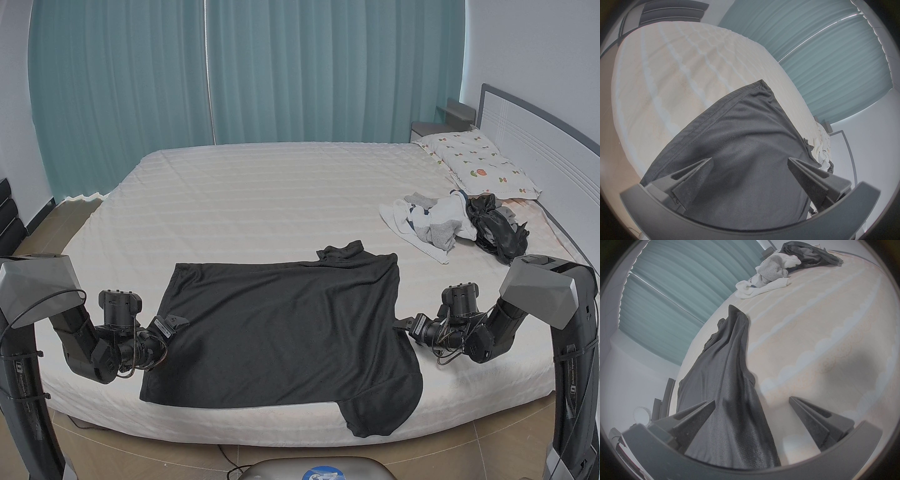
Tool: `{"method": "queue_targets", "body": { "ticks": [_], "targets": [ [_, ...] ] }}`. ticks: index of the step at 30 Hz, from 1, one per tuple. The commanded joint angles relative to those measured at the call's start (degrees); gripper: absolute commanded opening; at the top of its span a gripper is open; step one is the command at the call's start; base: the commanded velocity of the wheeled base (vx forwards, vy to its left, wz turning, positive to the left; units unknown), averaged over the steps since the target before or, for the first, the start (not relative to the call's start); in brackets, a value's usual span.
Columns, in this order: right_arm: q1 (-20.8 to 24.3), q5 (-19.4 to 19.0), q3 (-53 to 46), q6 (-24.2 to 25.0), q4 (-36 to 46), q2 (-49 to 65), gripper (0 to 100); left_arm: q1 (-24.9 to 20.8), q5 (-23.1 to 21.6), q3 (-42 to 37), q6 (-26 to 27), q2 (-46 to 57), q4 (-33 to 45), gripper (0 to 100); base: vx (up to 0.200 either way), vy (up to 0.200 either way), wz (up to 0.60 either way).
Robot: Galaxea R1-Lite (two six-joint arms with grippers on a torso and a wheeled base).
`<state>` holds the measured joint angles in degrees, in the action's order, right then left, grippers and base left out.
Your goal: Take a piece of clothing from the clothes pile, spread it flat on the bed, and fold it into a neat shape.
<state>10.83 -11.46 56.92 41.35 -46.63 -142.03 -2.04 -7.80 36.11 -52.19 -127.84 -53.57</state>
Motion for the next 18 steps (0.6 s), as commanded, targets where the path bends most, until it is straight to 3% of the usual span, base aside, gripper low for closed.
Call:
{"method": "queue_targets", "body": {
  "ticks": [1, 18],
  "targets": [
    [-0.28, 0.03, -0.14, 0.84, -0.04, -0.17, 0, 0.01, -0.02, 0.01, -0.02, -0.13, -0.05, 100, 0.000, 0.000, 0.00],
    [-1.33, 1.53, -3.22, 1.28, -0.74, 2.37, 0, 0.72, 0.33, 0.28, 0.42, -0.92, -0.58, 100, 0.000, 0.000, 0.00]
  ]
}}
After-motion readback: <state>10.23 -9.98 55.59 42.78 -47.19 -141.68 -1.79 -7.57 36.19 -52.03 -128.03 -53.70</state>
